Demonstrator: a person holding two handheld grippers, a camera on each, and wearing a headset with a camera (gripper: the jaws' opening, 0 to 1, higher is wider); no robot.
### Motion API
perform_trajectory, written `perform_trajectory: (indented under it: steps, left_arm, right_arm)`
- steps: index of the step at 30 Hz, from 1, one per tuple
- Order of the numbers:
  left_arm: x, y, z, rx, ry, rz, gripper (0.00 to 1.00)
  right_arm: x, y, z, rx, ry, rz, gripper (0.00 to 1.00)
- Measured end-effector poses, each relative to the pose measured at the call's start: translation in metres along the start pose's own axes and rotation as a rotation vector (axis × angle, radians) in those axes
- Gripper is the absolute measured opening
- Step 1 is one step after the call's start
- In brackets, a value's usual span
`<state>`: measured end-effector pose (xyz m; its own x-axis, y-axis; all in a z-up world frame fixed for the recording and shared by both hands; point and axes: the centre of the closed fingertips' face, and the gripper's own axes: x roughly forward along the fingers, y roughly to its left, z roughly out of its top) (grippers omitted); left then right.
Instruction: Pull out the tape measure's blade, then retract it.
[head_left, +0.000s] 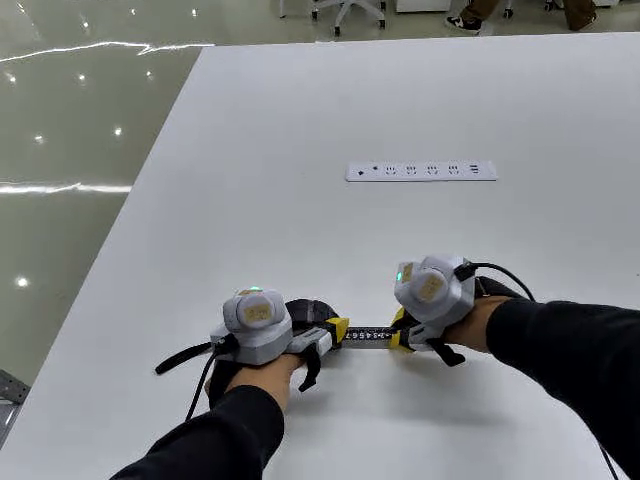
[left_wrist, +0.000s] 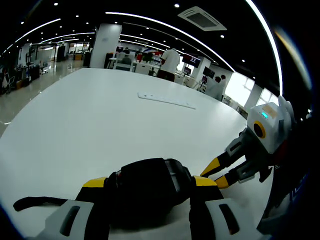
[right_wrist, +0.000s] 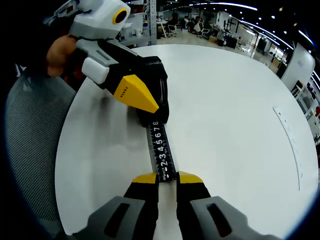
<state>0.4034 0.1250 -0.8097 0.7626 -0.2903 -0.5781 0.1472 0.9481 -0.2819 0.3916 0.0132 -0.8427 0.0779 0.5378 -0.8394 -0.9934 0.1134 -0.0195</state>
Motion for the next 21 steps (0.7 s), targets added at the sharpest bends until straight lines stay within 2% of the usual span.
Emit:
perform_trajectory:
  steps: [9, 12, 21]
  left_arm:
    - [0.0002, 0.0005, 0.0003, -0.002, -0.002, -0.008, 0.59]
    - [0.0004, -0.0001, -0.0001, 0.003, -0.005, -0.005, 0.59]
    - [-0.0003, 0.0005, 0.0001, -0.005, -0.007, -0.009, 0.59]
  right_arm:
    - [0.0008, 0.0007, 0.0027, -0.005, -0.011, 0.016, 0.06]
    - [0.0007, 0.0006, 0.0035, 0.019, -0.010, 0.005, 0.06]
    - [-0.0006, 0.0006, 0.0055, -0.006, -0.028, -0.011, 0.05]
